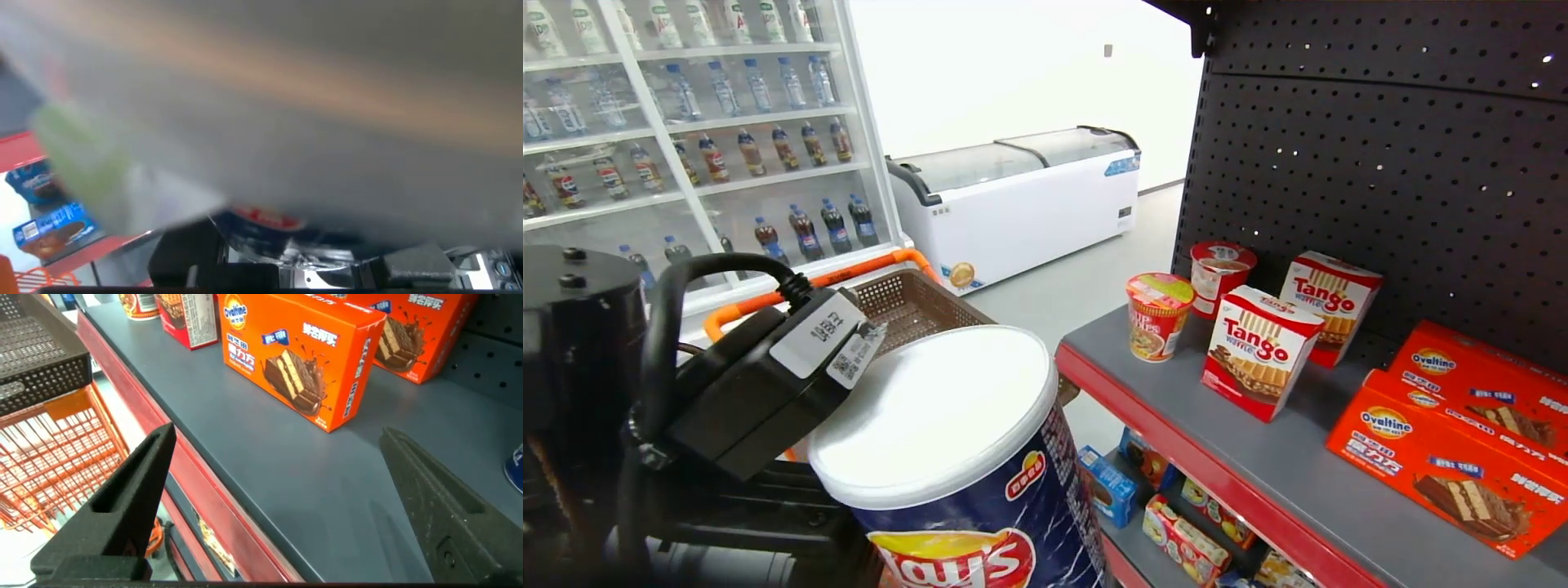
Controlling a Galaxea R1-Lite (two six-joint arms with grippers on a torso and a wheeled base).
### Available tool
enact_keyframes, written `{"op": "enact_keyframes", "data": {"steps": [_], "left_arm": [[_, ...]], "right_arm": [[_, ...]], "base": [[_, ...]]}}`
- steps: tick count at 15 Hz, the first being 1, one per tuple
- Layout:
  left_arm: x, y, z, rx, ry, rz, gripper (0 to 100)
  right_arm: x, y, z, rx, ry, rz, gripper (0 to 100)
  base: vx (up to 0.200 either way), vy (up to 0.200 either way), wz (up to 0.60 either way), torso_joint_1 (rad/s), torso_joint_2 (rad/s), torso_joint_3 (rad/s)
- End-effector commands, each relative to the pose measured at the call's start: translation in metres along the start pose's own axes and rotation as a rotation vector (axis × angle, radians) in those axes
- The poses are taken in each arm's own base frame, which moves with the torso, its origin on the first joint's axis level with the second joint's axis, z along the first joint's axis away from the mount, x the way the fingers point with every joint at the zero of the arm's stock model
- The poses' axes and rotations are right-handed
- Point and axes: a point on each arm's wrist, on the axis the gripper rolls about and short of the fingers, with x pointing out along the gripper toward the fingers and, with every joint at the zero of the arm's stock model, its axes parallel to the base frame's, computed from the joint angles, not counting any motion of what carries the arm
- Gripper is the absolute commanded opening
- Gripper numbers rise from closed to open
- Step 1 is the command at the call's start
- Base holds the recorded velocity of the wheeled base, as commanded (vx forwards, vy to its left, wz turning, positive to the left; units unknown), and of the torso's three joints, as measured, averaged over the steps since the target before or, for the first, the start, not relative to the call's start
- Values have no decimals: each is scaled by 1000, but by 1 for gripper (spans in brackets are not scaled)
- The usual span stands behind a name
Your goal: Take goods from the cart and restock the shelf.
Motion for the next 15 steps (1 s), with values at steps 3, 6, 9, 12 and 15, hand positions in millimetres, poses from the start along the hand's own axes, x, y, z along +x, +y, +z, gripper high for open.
{"op": "enact_keyframes", "data": {"steps": [3,6,9,12,15], "left_arm": [[-2,-3,0,8,-4,-4,0],[0,-2,0,8,-4,-6,0],[2,0,-1,3,3,-7,0],[5,2,-1,-1,7,-6,0],[6,3,-2,-3,9,-5,0]], "right_arm": [[0,0,0,-2,1,1,100],[0,0,0,-2,1,1,100],[0,0,0,-2,1,1,100],[0,0,0,-2,1,1,100],[0,0,0,-2,1,1,100]], "base": [[0,0,-600,-2,4,2],[0,0,-600,7,5,-4],[0,0,-400,-2,0,0],[0,0,0,0,0,0],[0,0,0,0,0,0]]}}
